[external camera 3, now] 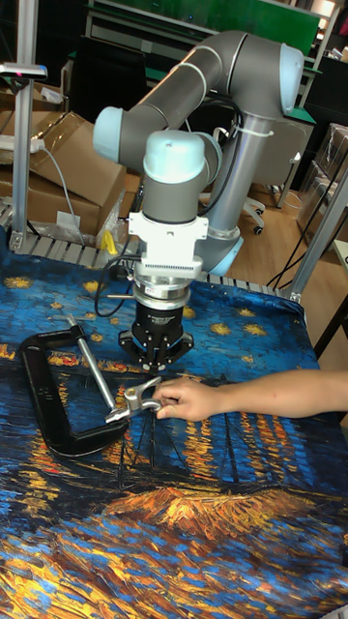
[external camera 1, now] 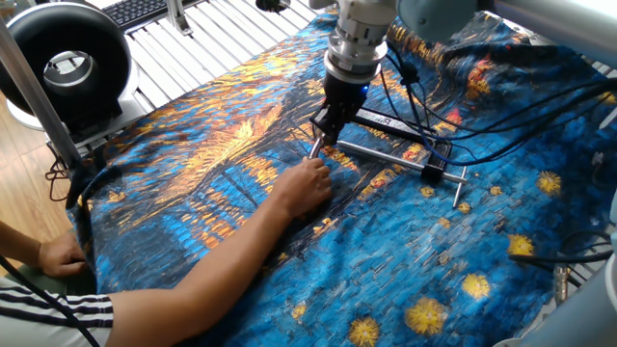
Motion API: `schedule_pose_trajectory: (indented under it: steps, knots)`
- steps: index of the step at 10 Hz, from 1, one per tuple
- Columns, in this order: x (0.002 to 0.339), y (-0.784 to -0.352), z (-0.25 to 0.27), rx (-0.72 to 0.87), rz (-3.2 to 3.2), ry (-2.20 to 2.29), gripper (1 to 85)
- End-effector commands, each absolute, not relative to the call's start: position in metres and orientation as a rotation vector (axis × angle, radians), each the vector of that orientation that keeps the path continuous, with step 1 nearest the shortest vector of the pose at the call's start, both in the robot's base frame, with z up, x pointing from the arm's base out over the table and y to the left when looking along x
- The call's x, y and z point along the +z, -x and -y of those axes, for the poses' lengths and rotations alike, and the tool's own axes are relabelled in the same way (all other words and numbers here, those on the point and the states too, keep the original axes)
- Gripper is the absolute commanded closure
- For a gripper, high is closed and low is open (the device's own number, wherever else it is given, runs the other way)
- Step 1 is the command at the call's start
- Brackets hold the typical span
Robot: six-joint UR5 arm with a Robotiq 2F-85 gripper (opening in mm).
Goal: Turn off the water tap
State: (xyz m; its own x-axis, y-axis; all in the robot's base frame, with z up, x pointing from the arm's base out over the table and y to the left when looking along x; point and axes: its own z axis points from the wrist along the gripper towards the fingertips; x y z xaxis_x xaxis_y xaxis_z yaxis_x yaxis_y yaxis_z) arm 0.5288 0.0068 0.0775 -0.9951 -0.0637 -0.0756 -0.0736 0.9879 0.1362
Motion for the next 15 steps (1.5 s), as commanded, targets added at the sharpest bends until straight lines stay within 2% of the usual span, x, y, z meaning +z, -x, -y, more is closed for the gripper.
schedule_pose_trajectory:
  steps: [1,6,9,14,15]
  knots:
    - [0.079,-0.543,-0.015,0.239,-3.046,0.091,84.3]
    - [0.081,-0.551,-0.005,0.254,-3.044,0.113,84.3]
    - [0.088,-0.522,0.010,0.210,-3.066,0.097,84.3]
    - [0.109,-0.487,0.083,-0.090,-3.117,0.062,84.3]
    - [0.113,-0.485,0.092,-0.097,-3.100,0.066,84.3]
